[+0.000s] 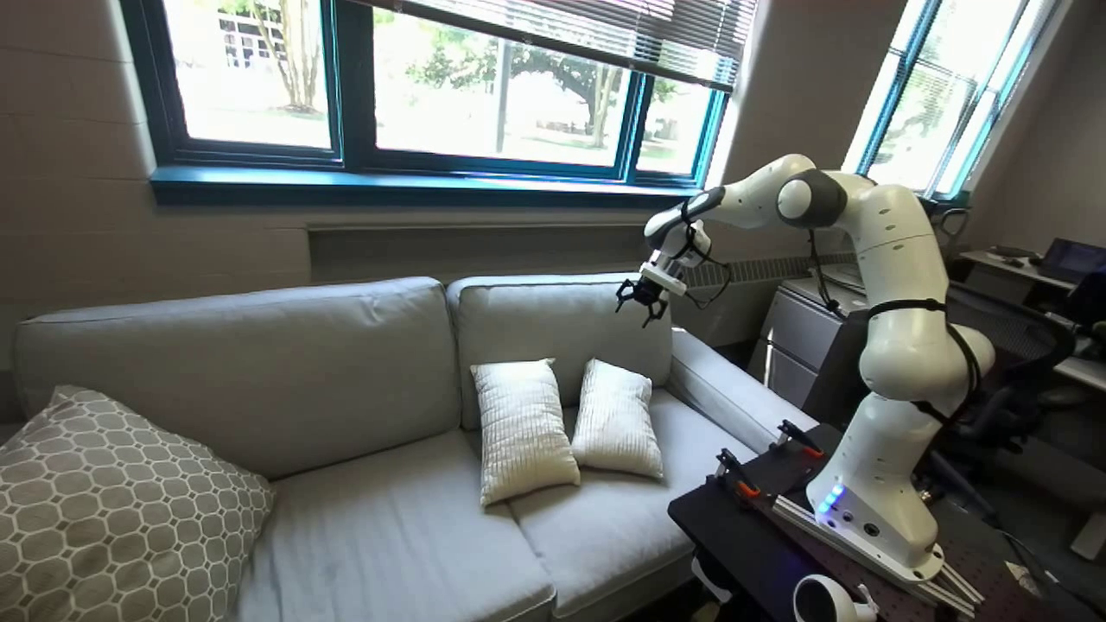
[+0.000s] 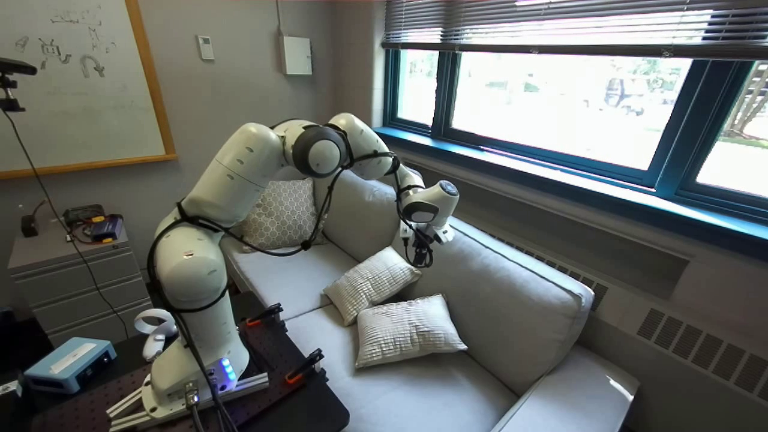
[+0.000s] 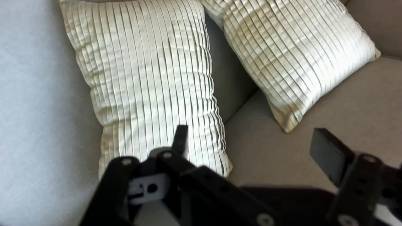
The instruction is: Arrange the pillows neatly to the right
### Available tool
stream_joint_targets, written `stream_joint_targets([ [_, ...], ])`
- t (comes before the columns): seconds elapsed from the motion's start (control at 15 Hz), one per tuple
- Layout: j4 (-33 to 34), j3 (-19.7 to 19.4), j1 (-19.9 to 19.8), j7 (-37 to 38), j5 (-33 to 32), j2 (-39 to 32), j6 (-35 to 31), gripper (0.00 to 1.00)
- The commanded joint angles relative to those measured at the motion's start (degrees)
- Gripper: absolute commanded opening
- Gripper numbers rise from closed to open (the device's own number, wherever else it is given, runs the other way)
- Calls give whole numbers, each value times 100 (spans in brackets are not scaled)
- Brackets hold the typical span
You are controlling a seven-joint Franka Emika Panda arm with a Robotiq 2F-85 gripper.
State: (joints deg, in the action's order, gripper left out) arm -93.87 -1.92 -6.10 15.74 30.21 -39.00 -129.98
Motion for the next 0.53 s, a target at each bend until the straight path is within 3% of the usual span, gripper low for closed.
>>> stream_joint_targets([
  [0.0,1411,64,-75,721,-97,-1006,663,100],
  [0.07,1685,96,-110,804,-88,-1198,876,100],
  [0.13,883,83,-69,484,-78,-712,415,100],
  [0.47,1017,89,-76,503,-87,-871,413,100],
])
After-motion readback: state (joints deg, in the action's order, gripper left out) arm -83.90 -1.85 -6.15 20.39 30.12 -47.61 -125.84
